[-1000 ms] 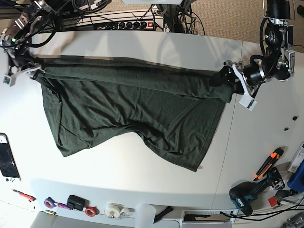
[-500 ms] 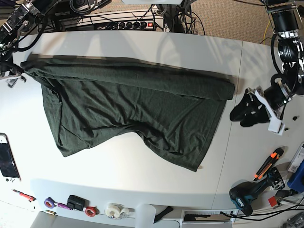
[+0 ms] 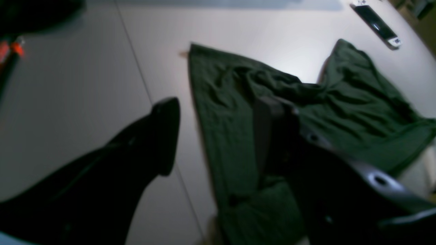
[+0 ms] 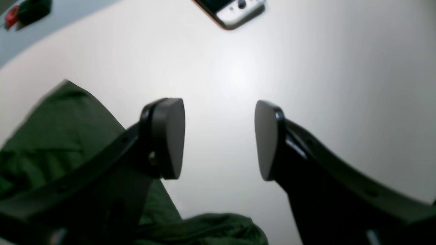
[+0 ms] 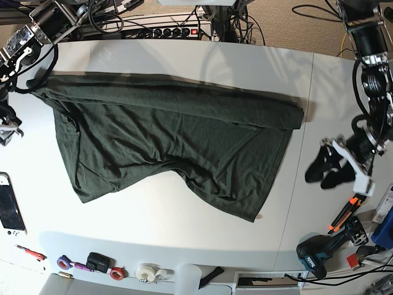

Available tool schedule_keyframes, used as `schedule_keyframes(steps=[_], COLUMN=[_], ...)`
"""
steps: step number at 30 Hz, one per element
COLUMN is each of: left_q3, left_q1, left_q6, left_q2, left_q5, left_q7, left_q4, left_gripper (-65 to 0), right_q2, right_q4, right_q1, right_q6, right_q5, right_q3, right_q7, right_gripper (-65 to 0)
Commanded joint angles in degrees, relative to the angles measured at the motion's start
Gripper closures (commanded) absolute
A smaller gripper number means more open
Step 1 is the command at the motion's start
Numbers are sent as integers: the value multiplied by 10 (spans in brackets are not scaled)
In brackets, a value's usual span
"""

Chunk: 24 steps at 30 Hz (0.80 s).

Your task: Layout the t-shirt on the table in an organized manner, then fold the t-shirt properly

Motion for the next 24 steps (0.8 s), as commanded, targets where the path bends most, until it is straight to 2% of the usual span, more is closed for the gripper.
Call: schedule_keyframes(steps=[1, 4, 10, 14, 19, 22, 24], left_q3=[-4, -4, -4, -4, -4, -4, -4], left_q1=[-19, -40, -59, -59, -59, -59, -59], left_q6=[0, 12, 13, 32, 31, 32, 31], left_q2=[-15, -26, -48, -52, -55, -55, -55], left_q5=[-5, 21, 54, 79, 83, 84, 84], left_q7=[-18, -26, -32, -45, -45, -45, -45], left_q4=[9, 9, 8, 7, -4, -13, -16], left_gripper=[-347, -347, -345, -345, -345, -343, -331], right_q2=[13, 13, 13, 14, 15, 15, 15], right_q4=[9, 9, 0, -68, -201, -247, -250], right_q1=[10, 14, 14, 18, 62, 90, 102], right_q6=[2, 14, 69, 110, 135, 154, 155], right_q5=[1, 3, 10, 22, 20, 21, 25], right_q3=[1, 0, -13, -78, -160, -176, -176], right_q7=[22, 30, 38, 61, 69, 52, 15], right_gripper=[-321, -321, -321, -321, -321, -320, -320])
